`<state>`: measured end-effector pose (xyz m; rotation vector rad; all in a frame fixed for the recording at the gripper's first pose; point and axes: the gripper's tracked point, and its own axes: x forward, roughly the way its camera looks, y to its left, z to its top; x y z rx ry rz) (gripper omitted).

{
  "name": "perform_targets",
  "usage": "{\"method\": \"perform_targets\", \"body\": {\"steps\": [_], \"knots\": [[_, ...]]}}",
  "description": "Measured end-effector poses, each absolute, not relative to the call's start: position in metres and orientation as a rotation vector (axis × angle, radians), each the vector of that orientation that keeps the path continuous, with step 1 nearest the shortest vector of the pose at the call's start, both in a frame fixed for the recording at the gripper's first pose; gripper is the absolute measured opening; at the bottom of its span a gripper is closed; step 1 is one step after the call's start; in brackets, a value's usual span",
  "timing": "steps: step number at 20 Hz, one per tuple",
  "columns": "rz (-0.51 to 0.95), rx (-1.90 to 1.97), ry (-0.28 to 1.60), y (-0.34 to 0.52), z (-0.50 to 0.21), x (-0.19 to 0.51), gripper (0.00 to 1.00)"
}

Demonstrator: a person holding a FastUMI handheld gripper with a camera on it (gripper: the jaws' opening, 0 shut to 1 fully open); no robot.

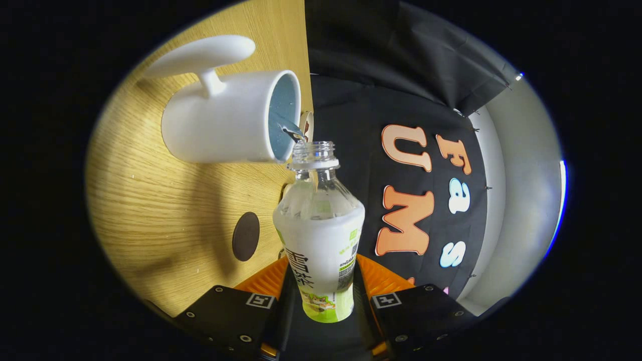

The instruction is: Take the bottle from table, then pour the juice into the cup, finally place the bottle on the coaster

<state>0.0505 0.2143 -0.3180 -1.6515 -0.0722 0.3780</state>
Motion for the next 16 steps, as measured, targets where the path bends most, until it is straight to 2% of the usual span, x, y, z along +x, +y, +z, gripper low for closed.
{"method": "perform_targets", "body": {"steps": [16], "knots": [[0.357,-1.708,-0.135,0.217,-0.3,0.058,0.56]]}}
